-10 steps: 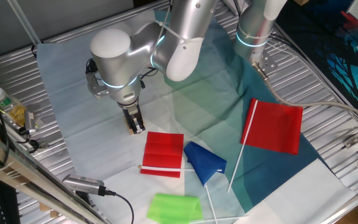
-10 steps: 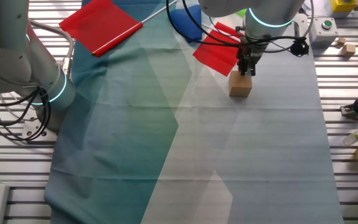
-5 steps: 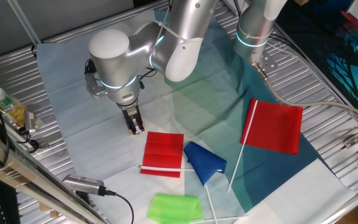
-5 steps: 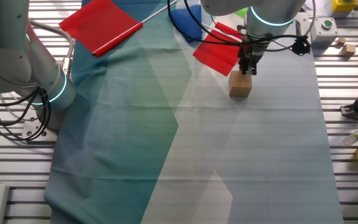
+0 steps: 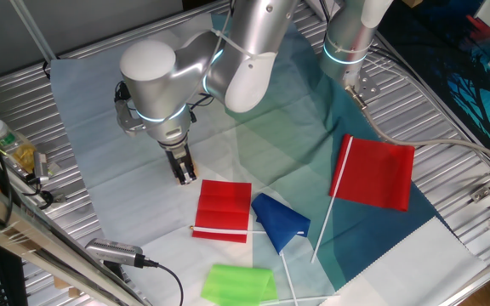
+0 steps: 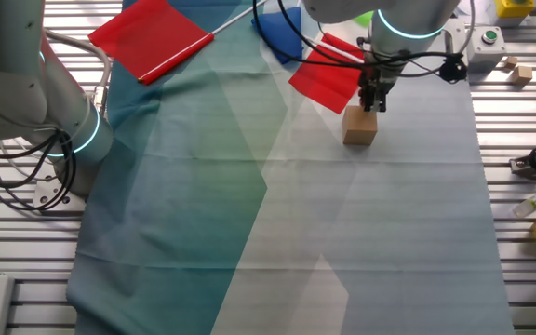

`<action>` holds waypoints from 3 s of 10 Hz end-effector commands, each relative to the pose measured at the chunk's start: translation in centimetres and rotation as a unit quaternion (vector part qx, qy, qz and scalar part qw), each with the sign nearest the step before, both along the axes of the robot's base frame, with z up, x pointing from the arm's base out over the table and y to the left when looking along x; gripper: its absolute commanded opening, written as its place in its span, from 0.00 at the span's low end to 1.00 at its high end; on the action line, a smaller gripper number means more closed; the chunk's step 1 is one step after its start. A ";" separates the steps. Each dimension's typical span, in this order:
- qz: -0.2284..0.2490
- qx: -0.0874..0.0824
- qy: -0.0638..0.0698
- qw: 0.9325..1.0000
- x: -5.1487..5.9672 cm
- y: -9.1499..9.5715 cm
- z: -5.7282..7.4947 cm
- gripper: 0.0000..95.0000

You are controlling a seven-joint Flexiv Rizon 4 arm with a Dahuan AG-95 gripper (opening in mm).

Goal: Approach and touch the side of the small block

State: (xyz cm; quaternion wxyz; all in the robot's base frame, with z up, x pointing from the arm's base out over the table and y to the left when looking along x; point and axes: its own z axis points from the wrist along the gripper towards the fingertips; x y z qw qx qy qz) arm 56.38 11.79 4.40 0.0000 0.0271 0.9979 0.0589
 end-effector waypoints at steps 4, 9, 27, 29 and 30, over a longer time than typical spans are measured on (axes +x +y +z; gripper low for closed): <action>-0.005 0.000 0.011 1.000 -0.5 0.4 0.5 0.00; 0.000 0.002 0.014 1.000 -1.7 -0.5 0.6 0.00; -0.015 0.000 0.028 1.000 -1.7 -0.5 0.6 0.00; -0.016 0.000 0.029 0.999 -1.7 -0.5 0.6 0.00; -0.016 0.000 0.029 0.999 -1.7 -0.5 0.6 0.00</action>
